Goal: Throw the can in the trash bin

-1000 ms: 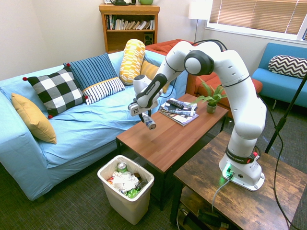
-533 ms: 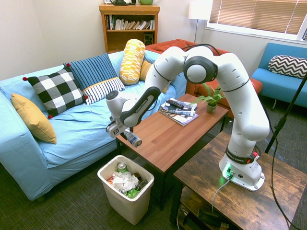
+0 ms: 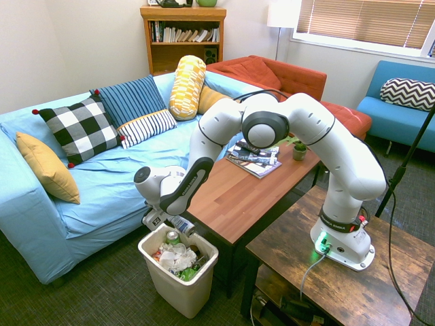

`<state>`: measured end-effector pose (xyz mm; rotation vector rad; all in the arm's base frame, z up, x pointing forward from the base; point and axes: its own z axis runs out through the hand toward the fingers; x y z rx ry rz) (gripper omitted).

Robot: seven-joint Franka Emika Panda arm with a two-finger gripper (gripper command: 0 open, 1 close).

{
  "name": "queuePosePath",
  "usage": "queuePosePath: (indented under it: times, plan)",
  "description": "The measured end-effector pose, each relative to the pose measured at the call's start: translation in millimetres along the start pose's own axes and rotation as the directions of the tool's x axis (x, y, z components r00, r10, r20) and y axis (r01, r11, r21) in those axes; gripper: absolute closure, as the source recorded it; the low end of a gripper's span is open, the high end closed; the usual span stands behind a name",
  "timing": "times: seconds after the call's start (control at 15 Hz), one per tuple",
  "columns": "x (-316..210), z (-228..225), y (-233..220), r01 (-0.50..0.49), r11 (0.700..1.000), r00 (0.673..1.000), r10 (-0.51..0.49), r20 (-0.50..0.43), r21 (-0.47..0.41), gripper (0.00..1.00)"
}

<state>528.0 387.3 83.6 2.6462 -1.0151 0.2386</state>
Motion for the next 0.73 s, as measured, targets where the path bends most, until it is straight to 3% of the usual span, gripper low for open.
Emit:
queuePosePath:
  times: [0.73]
  plan:
    - [-27, 7, 1, 0.020, 1.000, 1.000, -0.021, -0.007, -0.019, 0.00]
